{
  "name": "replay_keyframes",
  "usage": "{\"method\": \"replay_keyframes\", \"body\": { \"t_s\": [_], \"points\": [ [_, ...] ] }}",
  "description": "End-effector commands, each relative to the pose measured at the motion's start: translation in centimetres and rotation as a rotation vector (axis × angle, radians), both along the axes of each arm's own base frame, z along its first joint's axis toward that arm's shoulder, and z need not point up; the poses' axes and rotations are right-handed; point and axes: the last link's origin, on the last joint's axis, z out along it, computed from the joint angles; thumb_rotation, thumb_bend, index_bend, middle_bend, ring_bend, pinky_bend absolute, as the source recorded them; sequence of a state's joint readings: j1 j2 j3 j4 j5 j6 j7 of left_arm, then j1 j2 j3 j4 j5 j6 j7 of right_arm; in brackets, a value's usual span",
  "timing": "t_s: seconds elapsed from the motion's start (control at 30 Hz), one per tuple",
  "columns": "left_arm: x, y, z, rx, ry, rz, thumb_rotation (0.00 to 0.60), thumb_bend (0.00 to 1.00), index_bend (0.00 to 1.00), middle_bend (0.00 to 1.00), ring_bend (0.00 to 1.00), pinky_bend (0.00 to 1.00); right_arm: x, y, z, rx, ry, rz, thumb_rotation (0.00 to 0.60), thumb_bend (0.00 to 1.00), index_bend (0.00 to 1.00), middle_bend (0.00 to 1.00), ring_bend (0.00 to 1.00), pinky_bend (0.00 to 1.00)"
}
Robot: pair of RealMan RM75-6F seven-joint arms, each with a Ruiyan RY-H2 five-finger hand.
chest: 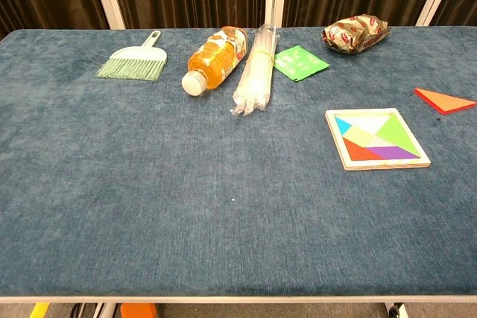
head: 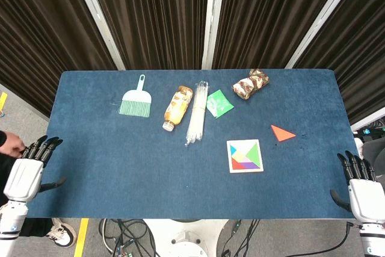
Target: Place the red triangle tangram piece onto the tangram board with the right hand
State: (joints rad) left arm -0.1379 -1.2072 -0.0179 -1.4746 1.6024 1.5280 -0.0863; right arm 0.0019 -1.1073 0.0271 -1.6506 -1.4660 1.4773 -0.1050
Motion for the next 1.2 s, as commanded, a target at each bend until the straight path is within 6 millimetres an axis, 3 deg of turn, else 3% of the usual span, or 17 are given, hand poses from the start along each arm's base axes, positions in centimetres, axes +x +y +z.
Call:
{"method": "replay_keyframes", "body": {
  "t_s": [0.03,0.5,0.7,1.0,1.2],
  "points": [
    [0.0,0.0,-0.1,-0.003,0.001,-0.001,0.6,0.0,0.14,0.12,0.05,0.17,0.0,0.0,0.0,-0.001,0.0,-0.001,0.6,0.18,0.0,0.0,0.0,0.0],
    [0.0,0.0,-0.1,-0.007,0.0,0.002,0.6,0.0,0.14,0.12,0.05,0.17,-0.8,-1.2,-0.3,0.021,0.016,-0.057,0.6,0.17,0.0,0.0,0.0,0.0],
    [-0.3,0.1,-0.3,-0.026,-0.007,0.008,0.6,0.0,0.14,0.12,0.05,0.17,-0.3,-4.0,-0.5,0.04,-0.022,-0.061,0.6,0.12,0.0,0.0,0.0,0.0],
    [-0.7,0.1,-0.9,-0.043,-0.008,0.017,0.6,0.0,0.14,0.12,0.05,0.17,0.3,-9.7,-1.1,0.112,-0.081,-0.141,0.6,0.06,0.0,0.0,0.0,0.0],
    [-1.0,0.1,-0.9,-0.044,-0.012,0.022,0.6,0.0,0.14,0.12,0.05,0.17,1.1,-12.9,-2.6,0.151,-0.111,-0.191,0.6,0.04,0.0,0.0,0.0,0.0]
  ]
}}
